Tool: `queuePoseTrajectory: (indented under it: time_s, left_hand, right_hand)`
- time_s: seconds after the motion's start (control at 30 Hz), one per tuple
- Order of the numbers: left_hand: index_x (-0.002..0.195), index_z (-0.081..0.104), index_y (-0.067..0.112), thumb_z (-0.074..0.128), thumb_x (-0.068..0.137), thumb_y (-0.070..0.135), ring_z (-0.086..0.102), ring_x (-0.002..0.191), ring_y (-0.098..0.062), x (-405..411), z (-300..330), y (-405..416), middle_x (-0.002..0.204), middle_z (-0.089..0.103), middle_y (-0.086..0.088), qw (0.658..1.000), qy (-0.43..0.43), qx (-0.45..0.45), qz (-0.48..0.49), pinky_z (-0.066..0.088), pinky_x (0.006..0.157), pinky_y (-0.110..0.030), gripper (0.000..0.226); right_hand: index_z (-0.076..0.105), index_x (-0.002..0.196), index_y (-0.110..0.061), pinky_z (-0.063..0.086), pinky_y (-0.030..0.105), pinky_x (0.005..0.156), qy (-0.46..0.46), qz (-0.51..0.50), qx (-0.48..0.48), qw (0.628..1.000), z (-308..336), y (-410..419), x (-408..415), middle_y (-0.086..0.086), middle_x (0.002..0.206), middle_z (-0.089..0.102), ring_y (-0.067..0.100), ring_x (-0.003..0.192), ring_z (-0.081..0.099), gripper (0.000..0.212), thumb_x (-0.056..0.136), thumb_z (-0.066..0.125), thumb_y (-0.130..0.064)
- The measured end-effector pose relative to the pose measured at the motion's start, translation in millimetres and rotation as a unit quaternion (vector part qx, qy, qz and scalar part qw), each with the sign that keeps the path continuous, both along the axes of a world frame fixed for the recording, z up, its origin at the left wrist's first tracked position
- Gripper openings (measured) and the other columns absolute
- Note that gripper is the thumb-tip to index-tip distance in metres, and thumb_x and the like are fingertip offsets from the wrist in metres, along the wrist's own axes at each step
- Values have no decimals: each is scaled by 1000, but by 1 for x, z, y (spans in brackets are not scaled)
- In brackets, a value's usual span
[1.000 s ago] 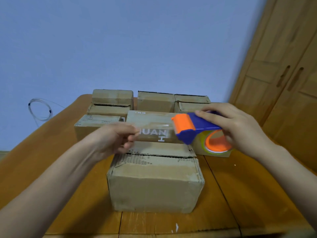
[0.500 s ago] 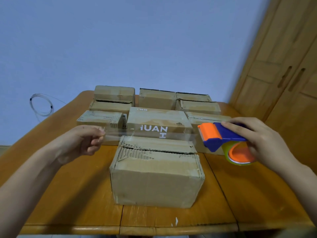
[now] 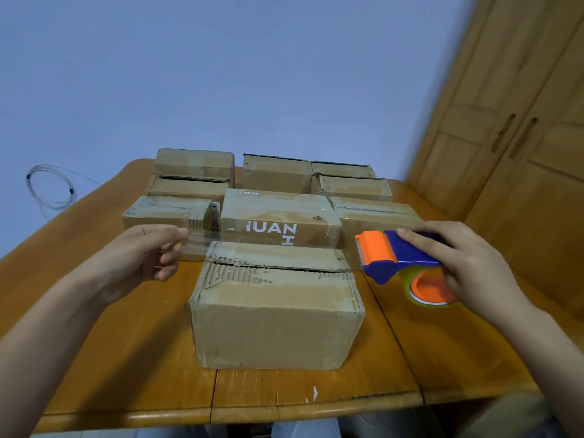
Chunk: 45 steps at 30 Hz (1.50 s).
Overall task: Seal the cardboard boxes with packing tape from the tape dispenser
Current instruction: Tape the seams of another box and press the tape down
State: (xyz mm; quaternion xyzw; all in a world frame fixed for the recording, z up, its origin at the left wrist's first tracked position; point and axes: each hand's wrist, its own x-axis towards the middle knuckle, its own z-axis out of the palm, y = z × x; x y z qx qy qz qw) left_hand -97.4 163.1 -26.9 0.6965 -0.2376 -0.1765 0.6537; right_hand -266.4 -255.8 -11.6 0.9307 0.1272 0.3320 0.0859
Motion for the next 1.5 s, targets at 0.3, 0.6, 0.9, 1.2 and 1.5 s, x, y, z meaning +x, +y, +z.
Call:
queuePoseTrajectory:
  time_s: [0.3, 0.6, 0.9, 1.2, 1.5]
  left_hand:
    - [51, 47, 18, 83, 43, 67, 35, 43, -18, -1, -19, 5, 53, 33, -2, 999, 34, -22, 13, 36, 43, -22, 61]
    - [51, 53, 19, 85, 44, 64, 37, 43, -16, 0, -33, 2, 52, 34, -2, 998, 37, -40, 24, 35, 45, -21, 56]
    - [52, 46, 16, 79, 54, 67, 35, 46, -16, -4, -56, 1, 51, 38, -6, 998, 63, -27, 10, 35, 49, -23, 61]
    - [94, 72, 17, 48, 94, 51, 57, 90, -50, -31, -72, -27, 98, 63, -30, 996, -19, -23, 83, 48, 79, -56, 42]
    - [88, 63, 10, 49, 97, 39, 56, 59, -11, -32, -76, -29, 74, 67, -6, 983, -71, 76, 154, 43, 48, -21, 34]
  right_hand:
    - [50, 134, -19, 49, 36, 73, 20, 6, 12, 1000, -25, 3, 6, 12, 117, 61, 25, 107, 48, 86, 60, 82, 10]
    - [46, 136, -23, 53, 42, 73, 21, 10, 84, 996, -52, 1, 6, 6, 121, 54, 25, 110, 47, 79, 70, 63, 17]
    - [45, 137, -24, 54, 41, 72, 24, -10, 111, 994, -59, 7, 2, 4, 123, 51, 23, 111, 46, 96, 59, 73, 24]
    - [49, 135, -20, 48, 36, 73, -5, -27, 142, 990, -75, 17, 1, 3, 121, 51, 23, 109, 45, 81, 67, 56, 22]
    - [46, 133, -24, 50, 38, 72, -3, -56, 180, 982, -81, 30, 1, -2, 118, 47, 22, 106, 44, 104, 49, 61, 36]
